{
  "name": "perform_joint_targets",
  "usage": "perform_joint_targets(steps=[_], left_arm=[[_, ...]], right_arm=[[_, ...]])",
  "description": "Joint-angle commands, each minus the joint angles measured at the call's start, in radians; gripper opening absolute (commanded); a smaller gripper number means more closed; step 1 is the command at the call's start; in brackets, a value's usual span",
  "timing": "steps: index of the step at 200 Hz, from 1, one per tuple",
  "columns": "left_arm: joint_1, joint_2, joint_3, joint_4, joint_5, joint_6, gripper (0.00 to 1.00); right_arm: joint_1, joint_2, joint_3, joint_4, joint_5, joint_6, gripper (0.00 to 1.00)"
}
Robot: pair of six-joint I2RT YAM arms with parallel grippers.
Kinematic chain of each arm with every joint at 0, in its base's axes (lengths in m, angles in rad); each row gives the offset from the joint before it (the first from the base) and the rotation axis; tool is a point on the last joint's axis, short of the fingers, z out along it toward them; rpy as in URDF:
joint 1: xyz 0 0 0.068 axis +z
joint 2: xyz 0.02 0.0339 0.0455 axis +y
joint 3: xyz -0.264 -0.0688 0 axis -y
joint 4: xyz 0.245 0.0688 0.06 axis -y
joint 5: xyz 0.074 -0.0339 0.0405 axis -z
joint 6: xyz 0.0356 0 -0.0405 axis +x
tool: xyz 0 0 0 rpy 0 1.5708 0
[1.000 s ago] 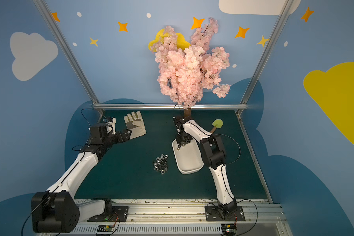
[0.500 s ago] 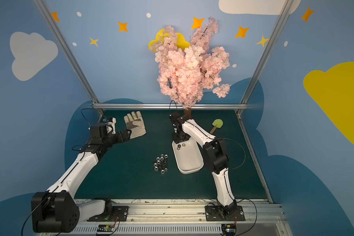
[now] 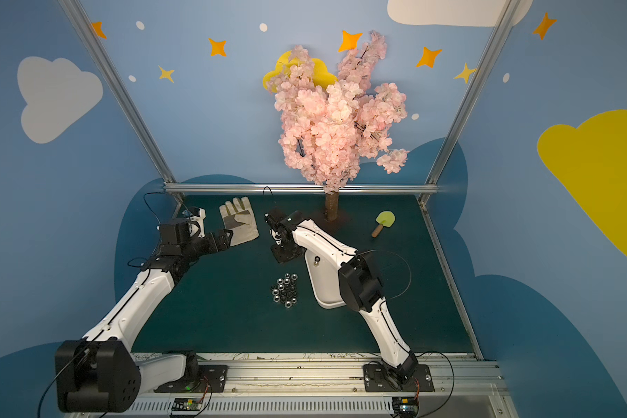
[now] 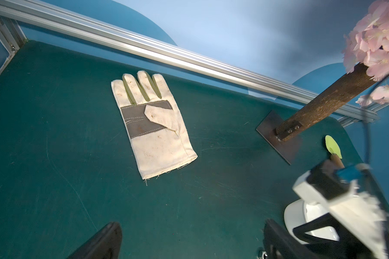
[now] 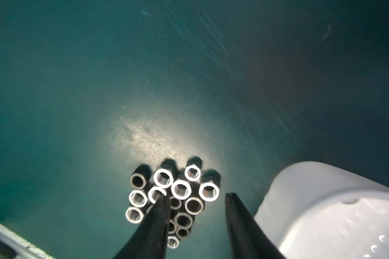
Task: Put the nuts on the desktop into the storage box
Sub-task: Pick up the nut from the center of the board.
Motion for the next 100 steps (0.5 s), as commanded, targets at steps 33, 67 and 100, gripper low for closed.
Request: perform_joint_targets(steps=[33, 67, 100], left_arm=[[0.006, -0.022, 0.017, 0.000, 0.003, 0.000, 1.00], [0.006, -0.030, 0.017, -0.003, -0.007, 0.006, 1.00], [0.005, -0.028, 0.014, 0.002, -0.004, 0.001, 1.00]], right_arm=[[0.001, 0.106, 0.081, -0.100, -0.010, 0.025, 0.43], [0.015, 0.117, 0.062, -0.100, -0.016, 0.021, 0.41], [0.028, 0.120, 0.058, -0.095, -0.029, 0.028, 0.41]])
